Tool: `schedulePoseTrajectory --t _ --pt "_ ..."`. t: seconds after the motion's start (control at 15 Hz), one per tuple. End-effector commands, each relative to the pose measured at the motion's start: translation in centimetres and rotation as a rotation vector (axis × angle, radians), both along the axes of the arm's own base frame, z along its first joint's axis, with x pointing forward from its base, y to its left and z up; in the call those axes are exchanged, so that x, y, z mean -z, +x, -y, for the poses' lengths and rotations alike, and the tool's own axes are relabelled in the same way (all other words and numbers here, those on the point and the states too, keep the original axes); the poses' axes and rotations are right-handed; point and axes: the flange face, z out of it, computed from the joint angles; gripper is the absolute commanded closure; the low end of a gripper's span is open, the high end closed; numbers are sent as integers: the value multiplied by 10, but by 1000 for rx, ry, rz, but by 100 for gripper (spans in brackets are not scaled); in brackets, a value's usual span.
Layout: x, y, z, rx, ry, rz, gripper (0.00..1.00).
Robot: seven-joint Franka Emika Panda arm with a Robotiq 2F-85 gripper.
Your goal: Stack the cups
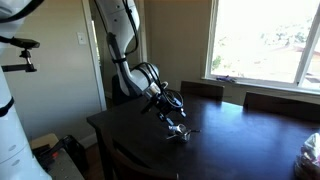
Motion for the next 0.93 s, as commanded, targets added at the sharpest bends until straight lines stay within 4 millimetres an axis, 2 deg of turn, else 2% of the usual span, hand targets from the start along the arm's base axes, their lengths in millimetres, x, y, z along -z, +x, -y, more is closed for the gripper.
schedulePoseTrajectory --t 0.0,0.27,0.67,0.73,0.87 --pt "-49 -23 15 -29 121 21 0" --pt "-80 -31 29 -65 247 43 0" --pt "-105 -43 37 -133 413 130 0" --pt "-88 -28 33 -120 369 91 0" --pt "-95 -28 35 -127 388 109 0"
